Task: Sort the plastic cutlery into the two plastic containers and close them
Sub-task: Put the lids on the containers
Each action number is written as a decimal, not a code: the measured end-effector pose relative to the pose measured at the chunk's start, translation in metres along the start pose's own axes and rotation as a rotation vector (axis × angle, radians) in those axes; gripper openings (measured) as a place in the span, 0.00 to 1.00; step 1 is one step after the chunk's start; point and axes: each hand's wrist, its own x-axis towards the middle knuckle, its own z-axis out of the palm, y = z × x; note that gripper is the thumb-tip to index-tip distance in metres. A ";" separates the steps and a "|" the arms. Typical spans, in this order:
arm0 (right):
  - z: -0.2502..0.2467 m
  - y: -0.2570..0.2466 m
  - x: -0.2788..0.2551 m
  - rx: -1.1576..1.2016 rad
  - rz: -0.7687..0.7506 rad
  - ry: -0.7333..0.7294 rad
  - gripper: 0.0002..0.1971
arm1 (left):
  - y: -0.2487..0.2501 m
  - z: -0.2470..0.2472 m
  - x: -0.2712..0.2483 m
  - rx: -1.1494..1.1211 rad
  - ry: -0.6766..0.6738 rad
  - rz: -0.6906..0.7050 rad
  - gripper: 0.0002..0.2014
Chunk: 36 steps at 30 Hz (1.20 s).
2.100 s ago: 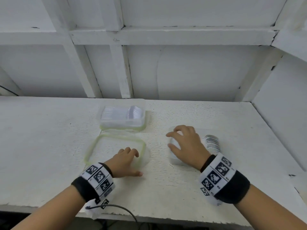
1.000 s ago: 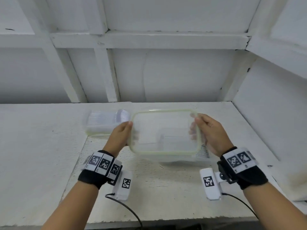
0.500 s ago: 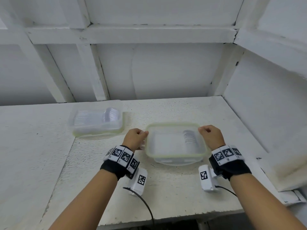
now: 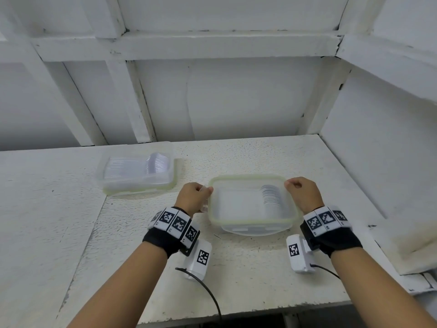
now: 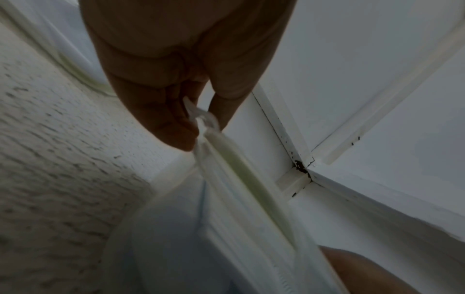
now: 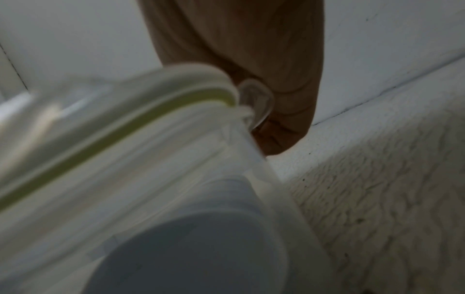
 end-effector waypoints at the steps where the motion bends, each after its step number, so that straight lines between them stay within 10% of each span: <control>1: 0.000 0.000 0.000 0.005 0.000 -0.002 0.12 | -0.001 -0.001 0.000 -0.010 -0.007 -0.005 0.09; 36: 0.017 -0.001 -0.018 -0.293 -0.053 0.162 0.18 | -0.002 0.009 -0.002 0.471 0.234 0.148 0.20</control>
